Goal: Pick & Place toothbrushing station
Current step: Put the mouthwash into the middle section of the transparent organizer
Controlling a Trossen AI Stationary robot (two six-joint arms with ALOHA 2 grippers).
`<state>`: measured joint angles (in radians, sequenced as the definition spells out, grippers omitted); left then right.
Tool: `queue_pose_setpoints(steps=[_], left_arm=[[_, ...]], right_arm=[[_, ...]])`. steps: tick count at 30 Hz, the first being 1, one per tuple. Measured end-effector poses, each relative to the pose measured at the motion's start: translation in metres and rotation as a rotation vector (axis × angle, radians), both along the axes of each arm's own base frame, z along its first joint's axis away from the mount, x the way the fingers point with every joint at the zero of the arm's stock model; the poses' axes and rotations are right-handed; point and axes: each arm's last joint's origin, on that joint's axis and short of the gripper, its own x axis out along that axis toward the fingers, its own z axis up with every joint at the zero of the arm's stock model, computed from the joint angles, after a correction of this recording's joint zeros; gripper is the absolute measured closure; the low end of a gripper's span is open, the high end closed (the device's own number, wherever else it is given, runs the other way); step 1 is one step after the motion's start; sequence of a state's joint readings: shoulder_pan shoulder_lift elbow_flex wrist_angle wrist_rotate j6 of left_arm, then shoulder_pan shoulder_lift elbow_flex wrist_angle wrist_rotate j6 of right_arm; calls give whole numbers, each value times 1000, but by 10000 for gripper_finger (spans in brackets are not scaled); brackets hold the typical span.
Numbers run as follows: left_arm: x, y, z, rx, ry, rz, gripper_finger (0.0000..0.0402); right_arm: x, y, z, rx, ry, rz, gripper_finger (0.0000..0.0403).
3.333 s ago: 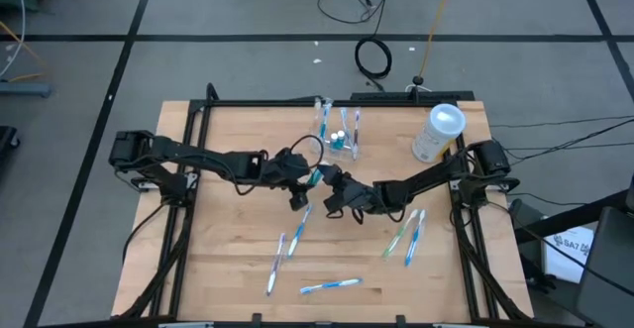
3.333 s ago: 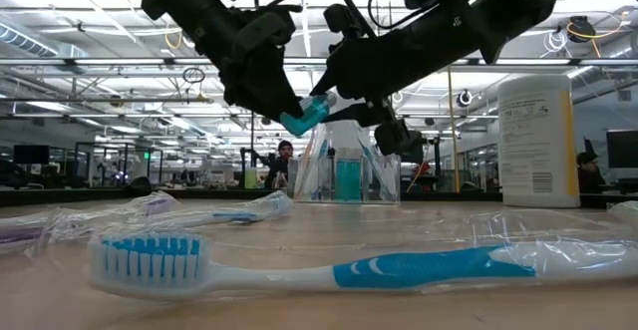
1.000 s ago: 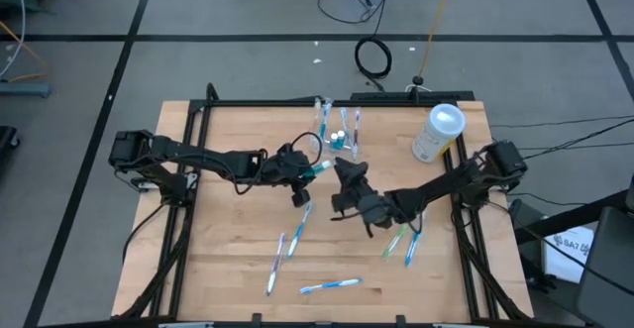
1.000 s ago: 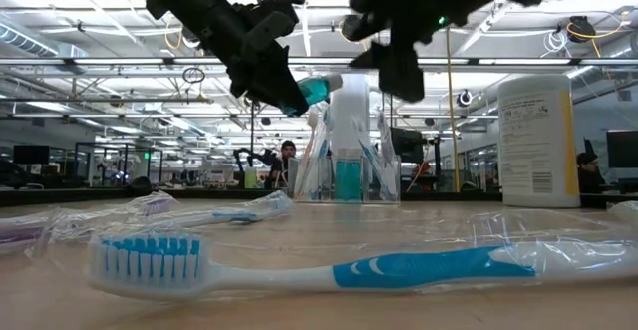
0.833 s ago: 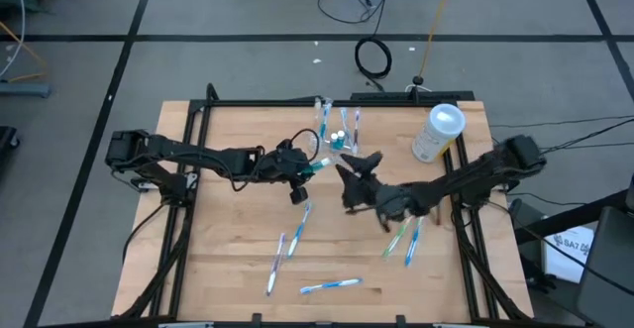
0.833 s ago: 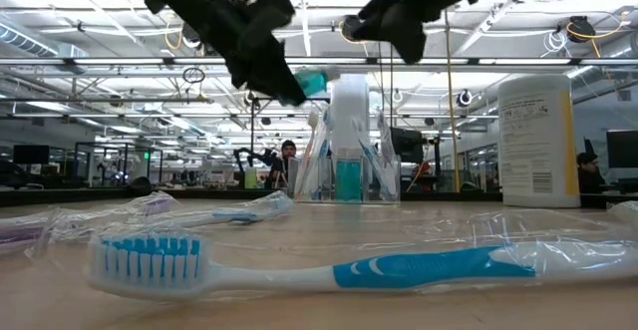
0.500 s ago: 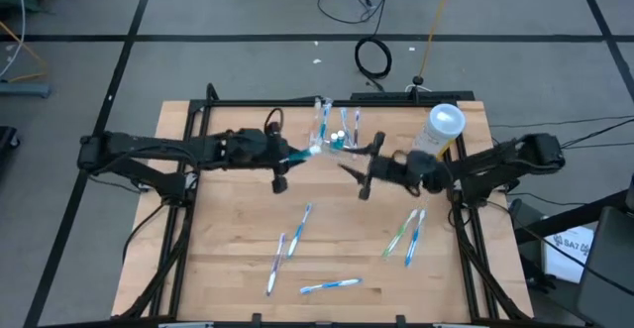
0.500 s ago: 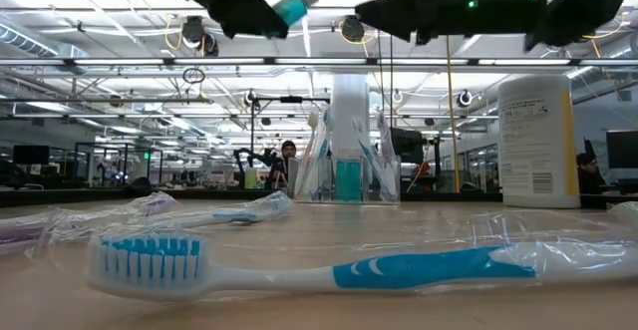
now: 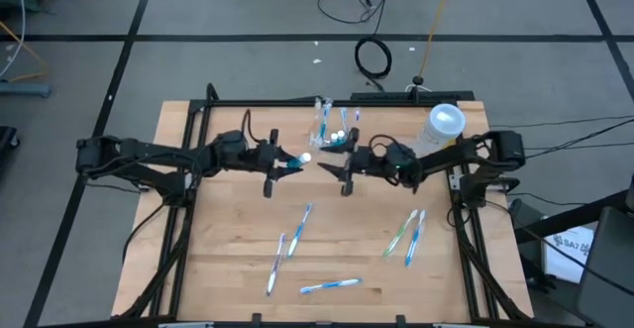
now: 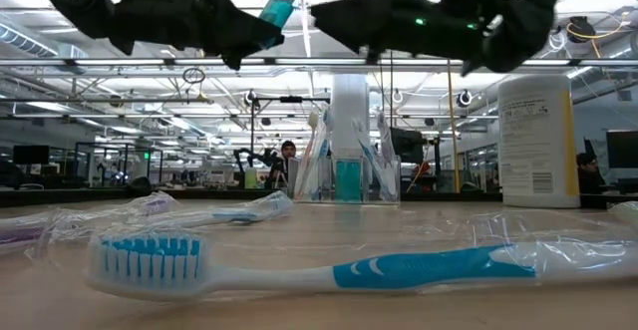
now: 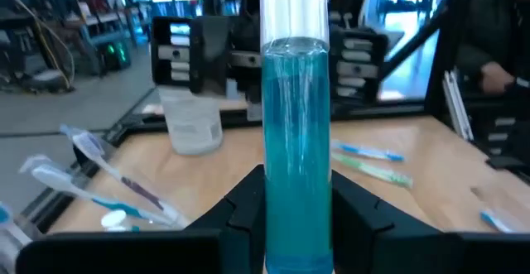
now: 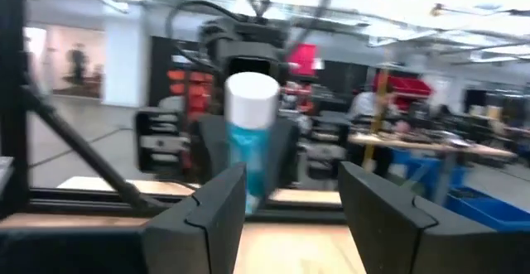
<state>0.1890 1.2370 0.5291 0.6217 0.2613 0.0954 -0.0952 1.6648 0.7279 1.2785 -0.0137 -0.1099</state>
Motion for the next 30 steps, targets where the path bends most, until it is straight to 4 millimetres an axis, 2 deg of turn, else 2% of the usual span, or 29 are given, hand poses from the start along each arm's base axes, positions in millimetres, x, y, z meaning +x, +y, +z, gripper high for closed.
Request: queue_pose_setpoints(steps=[5,9,19,30], left_arm=[[-4,0,-7,-27,-1,3,309],[-4,-1,-7,-26,-2,-1,309],[-4,-2,-7,-18,-2,-4,309],[-3,0,-8,-16,6,75,309]], right_arm=[[35,0,7,37,-2,107,220],[46,-3,16,162,-42,141,220],[52,-3,16,189,-12,145,227],[52,-4,16,170,-10,132,310]])
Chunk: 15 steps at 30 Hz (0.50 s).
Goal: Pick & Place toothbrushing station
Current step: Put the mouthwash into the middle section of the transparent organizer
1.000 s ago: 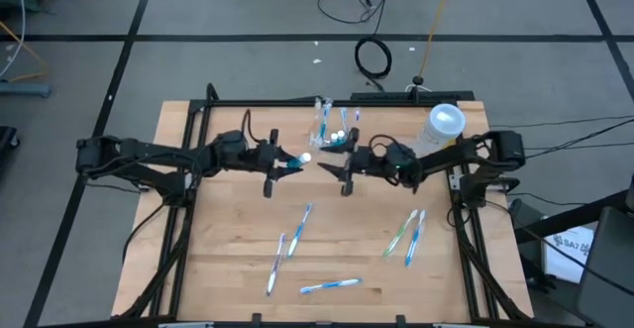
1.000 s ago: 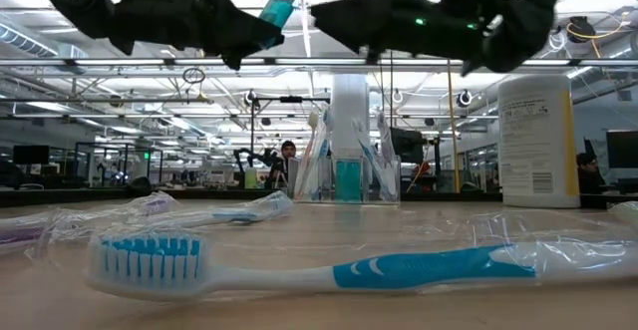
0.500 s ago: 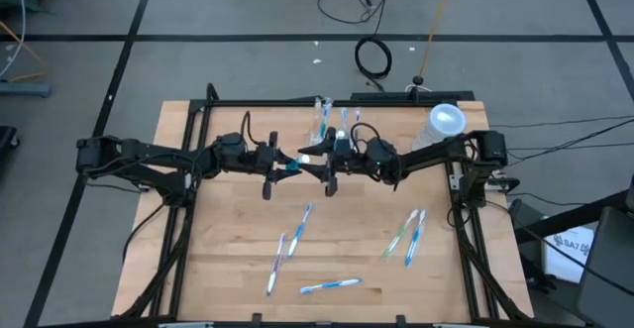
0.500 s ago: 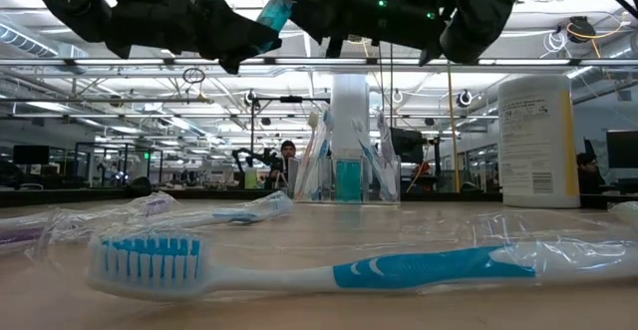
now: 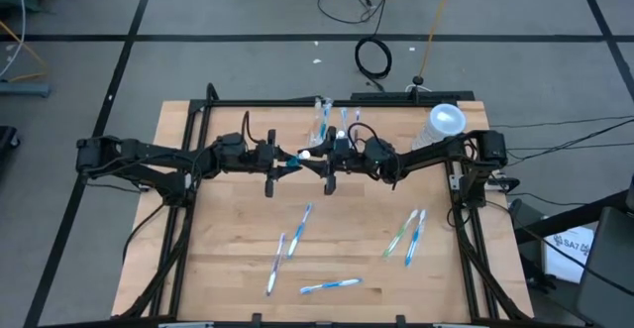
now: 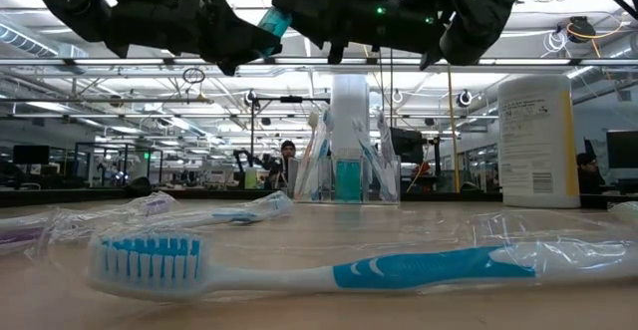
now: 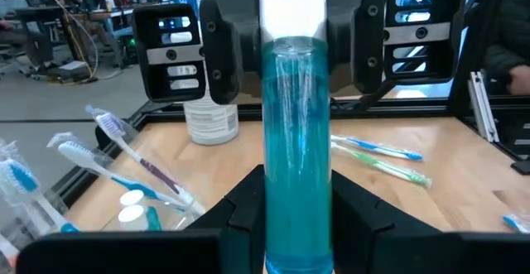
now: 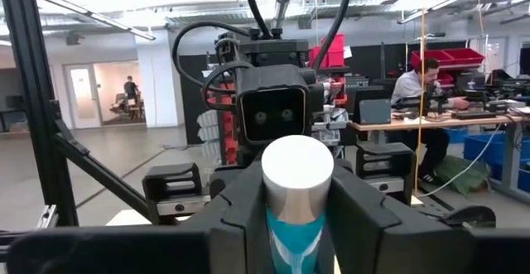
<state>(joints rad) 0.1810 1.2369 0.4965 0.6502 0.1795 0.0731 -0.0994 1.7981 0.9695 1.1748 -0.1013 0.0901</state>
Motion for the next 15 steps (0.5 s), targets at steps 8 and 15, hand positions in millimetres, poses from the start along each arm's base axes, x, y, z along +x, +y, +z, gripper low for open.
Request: queue_pose_setpoints(steps=[8,15], left_arm=[[0,0,-1,-20,8,3,309],[0,0,-3,-26,37,11,298]], right_arm=[[0,0,0,6,2,3,294],[0,-4,-4,6,40,-3,313]])
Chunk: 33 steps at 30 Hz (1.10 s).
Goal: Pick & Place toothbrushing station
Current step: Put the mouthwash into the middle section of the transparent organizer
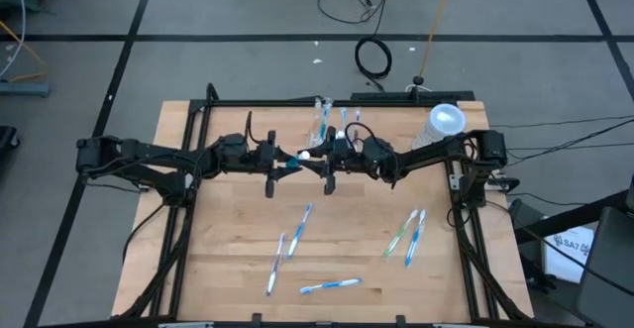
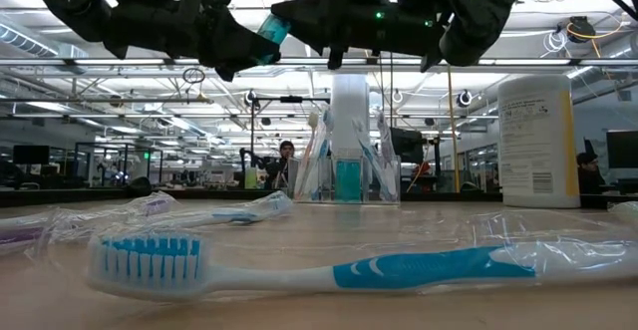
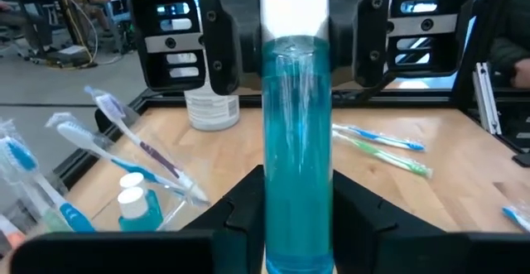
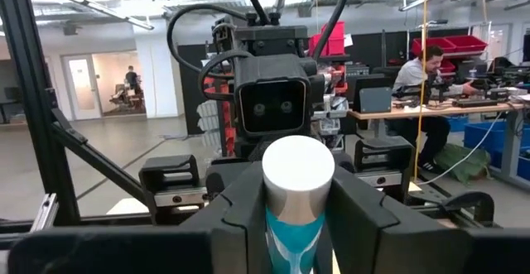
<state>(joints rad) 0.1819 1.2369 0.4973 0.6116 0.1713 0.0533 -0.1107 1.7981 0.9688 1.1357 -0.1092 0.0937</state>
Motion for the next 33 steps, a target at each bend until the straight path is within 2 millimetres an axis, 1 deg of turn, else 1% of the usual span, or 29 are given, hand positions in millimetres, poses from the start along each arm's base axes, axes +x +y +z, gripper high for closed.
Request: queue_pose_setpoints(steps=[3,9,14,19,23,25,27,29,33], left_arm=[[0,0,0,-9,1,17,277],[-1,2,-4,-6,38,77,219],[-2,5,-10,-31,109,173,187],[-8,7,-24,-118,246,315,179],[-12,7,-33,-200,324,383,179],[-14,7,-36,-233,358,395,179],[-15,6,-39,-251,390,394,179],[-16,5,-41,-263,412,397,179],[-17,5,-42,-282,418,403,178]], right_arm=[[0,-1,0,12,2,-1,313],[0,-5,-4,20,42,-13,302],[0,-15,-12,17,123,-94,311],[-2,-22,-11,26,147,-114,308],[-6,-22,-5,3,178,-138,307],[-9,-23,-3,-15,238,-208,308],[-14,-25,-5,-20,331,-292,308],[-18,-27,-6,-19,388,-376,308],[-23,-30,-7,-23,455,-497,308]])
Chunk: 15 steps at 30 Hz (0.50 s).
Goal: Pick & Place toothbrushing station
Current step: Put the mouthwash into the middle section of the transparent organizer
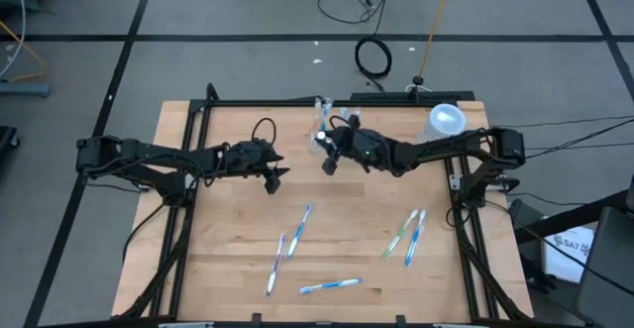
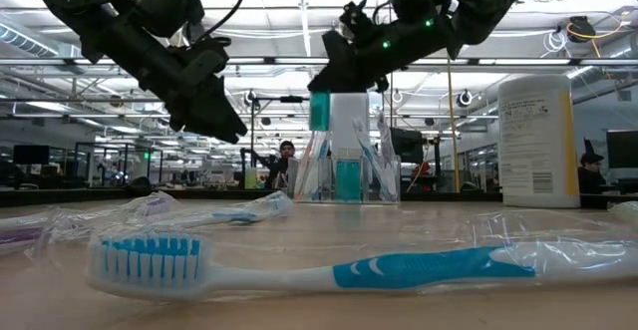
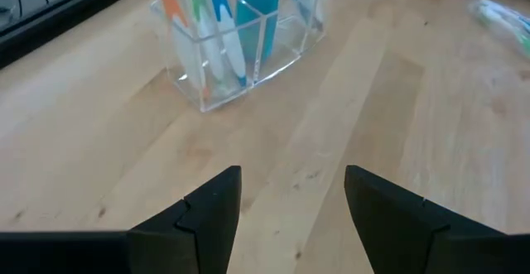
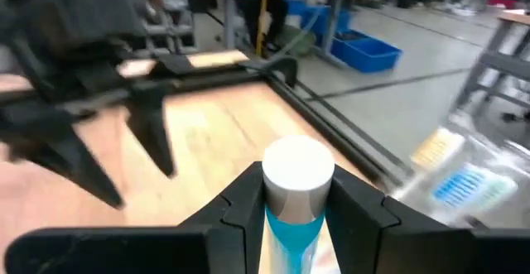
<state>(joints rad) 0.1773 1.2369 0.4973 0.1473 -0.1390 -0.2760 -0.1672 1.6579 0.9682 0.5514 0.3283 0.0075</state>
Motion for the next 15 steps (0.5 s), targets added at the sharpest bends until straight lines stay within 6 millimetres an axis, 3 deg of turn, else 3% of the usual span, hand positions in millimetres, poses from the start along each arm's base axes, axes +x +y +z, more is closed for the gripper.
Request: queue_pose_setpoints(steps=[15], left_arm=[[1,-4,1,5,-11,-27,178]], right_arm=[[-11,-14,-23,47,108,-139,307]])
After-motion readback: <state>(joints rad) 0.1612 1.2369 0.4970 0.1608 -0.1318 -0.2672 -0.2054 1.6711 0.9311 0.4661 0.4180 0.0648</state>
